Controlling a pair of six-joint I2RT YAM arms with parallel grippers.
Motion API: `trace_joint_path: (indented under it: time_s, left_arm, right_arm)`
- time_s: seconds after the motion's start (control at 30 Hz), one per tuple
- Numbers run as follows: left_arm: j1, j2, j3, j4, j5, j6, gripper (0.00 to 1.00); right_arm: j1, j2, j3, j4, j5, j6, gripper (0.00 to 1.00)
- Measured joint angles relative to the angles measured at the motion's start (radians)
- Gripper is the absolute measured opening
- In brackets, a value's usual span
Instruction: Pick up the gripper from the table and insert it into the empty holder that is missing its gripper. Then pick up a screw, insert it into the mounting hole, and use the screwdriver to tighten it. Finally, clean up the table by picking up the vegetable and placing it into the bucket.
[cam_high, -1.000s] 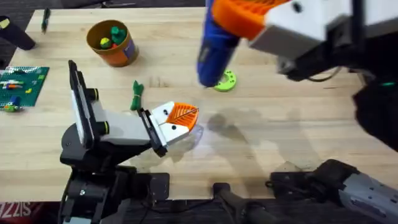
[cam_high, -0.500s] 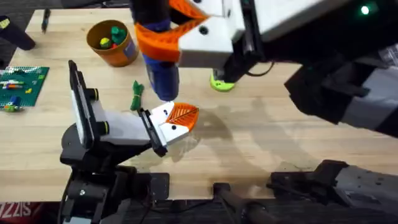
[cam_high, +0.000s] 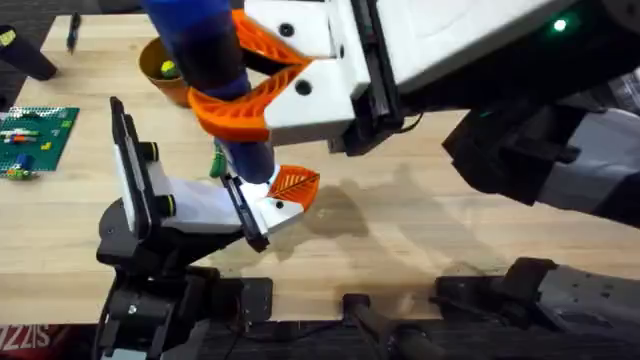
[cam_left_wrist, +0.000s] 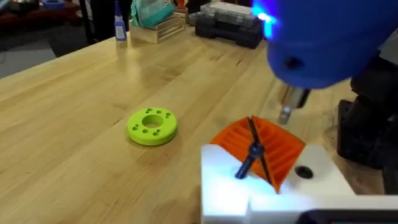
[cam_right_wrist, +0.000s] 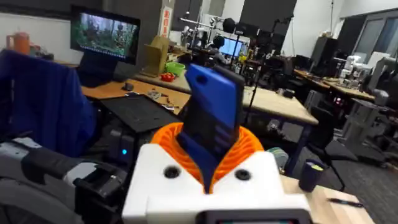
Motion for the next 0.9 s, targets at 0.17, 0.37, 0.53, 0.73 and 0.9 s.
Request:
trace_joint_path:
  time_s: [0.17, 0.37, 0.53, 0.73, 0.9]
  left_arm:
    - [0.0, 0.0, 0.0, 0.0, 0.0, 0.0, 0.001]
    - [0.0, 0.0, 0.0, 0.0, 0.0, 0.0, 0.001]
    - [0.0, 0.0, 0.0, 0.0, 0.0, 0.0, 0.001]
    - [0.0, 0.0, 0.0, 0.0, 0.0, 0.0, 0.001]
    - [0.0, 0.0, 0.0, 0.0, 0.0, 0.0, 0.001]
  right_arm:
    - [0.001, 0.0, 0.0, 0.0, -0.002, -0.03, 0.031]
    - [0.001, 0.0, 0.0, 0.0, -0.002, -0.045, 0.031]
    - [0.001, 0.014, 0.0, 0.0, -0.002, -0.046, 0.031]
    - [0.001, 0.033, 0.0, -0.002, -0.002, -0.046, 0.031]
    - [0.001, 0.034, 0.0, -0.012, -0.002, -0.049, 0.031]
